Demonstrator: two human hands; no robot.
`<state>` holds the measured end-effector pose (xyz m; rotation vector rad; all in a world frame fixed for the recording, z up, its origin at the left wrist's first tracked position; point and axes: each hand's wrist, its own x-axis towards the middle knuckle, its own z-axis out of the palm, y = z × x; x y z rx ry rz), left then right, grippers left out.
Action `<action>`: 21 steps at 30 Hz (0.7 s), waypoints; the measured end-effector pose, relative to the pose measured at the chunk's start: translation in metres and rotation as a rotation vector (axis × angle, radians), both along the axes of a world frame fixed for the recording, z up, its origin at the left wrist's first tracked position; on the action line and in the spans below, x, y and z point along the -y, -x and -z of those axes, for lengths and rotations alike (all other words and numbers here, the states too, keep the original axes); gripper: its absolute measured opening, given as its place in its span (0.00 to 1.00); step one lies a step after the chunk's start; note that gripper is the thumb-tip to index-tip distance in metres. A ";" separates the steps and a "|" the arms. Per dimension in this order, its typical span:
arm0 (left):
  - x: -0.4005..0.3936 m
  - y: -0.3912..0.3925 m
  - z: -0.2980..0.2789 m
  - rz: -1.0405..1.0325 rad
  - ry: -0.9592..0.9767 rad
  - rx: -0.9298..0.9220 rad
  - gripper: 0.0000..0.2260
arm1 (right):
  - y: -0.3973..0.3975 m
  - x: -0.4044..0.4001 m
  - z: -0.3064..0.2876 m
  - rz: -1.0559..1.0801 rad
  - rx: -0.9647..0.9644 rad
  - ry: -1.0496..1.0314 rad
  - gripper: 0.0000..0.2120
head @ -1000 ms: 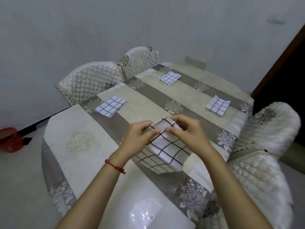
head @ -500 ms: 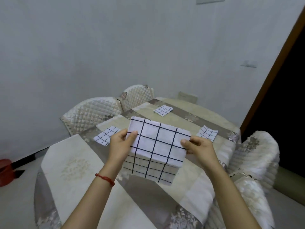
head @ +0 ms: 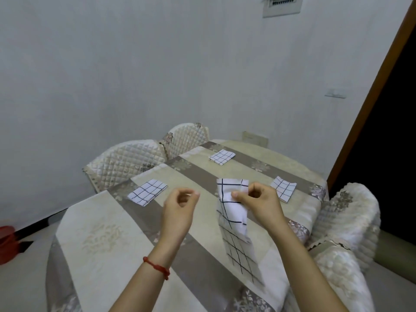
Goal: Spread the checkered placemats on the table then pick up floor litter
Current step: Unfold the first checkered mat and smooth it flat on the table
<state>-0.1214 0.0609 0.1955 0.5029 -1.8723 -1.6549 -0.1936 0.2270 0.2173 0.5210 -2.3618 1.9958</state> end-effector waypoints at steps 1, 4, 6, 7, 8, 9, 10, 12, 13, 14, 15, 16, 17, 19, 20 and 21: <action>-0.010 -0.001 -0.005 0.085 -0.013 0.043 0.04 | -0.001 0.002 0.001 -0.014 -0.008 -0.018 0.13; -0.033 0.000 -0.015 0.291 -0.135 0.150 0.09 | -0.006 0.007 0.007 -0.104 -0.024 -0.062 0.18; -0.040 0.003 -0.016 0.345 -0.218 0.146 0.12 | -0.010 0.010 0.011 -0.170 -0.015 -0.080 0.17; -0.042 0.004 -0.016 0.340 -0.219 0.142 0.13 | -0.012 0.010 0.013 -0.196 -0.011 -0.091 0.16; -0.042 0.004 -0.015 0.324 -0.214 0.139 0.13 | -0.014 0.010 0.014 -0.213 -0.006 -0.104 0.14; -0.042 0.005 -0.012 0.301 -0.211 0.136 0.12 | -0.015 0.010 0.015 -0.218 0.003 -0.117 0.14; -0.041 0.005 -0.010 0.278 -0.215 0.132 0.11 | -0.015 0.009 0.016 -0.218 0.009 -0.120 0.17; -0.037 0.005 -0.006 0.258 -0.241 0.122 0.09 | -0.016 0.007 0.015 -0.213 0.020 -0.107 0.21; -0.034 0.005 -0.005 0.253 -0.256 0.112 0.08 | -0.016 0.005 0.013 -0.205 0.022 -0.083 0.20; -0.030 0.004 -0.005 0.239 -0.264 0.099 0.08 | -0.015 0.002 0.012 -0.187 0.029 -0.056 0.17; -0.024 0.004 -0.005 0.215 -0.259 0.088 0.08 | -0.013 -0.002 0.011 -0.152 0.028 -0.025 0.15; -0.018 0.004 -0.005 0.187 -0.249 0.074 0.09 | -0.009 -0.007 0.010 -0.094 0.018 -0.003 0.14; -0.009 0.004 -0.005 0.154 -0.236 0.063 0.09 | -0.005 -0.013 0.010 -0.032 0.005 0.005 0.13; 0.008 0.001 -0.005 0.084 -0.209 0.053 0.13 | 0.003 -0.024 0.007 0.068 -0.017 0.021 0.16; 0.018 0.000 -0.004 0.052 -0.196 0.061 0.17 | 0.006 -0.029 0.005 0.101 -0.028 0.026 0.17; 0.026 -0.001 -0.003 0.027 -0.180 0.073 0.20 | 0.009 -0.033 0.002 0.131 -0.039 0.032 0.16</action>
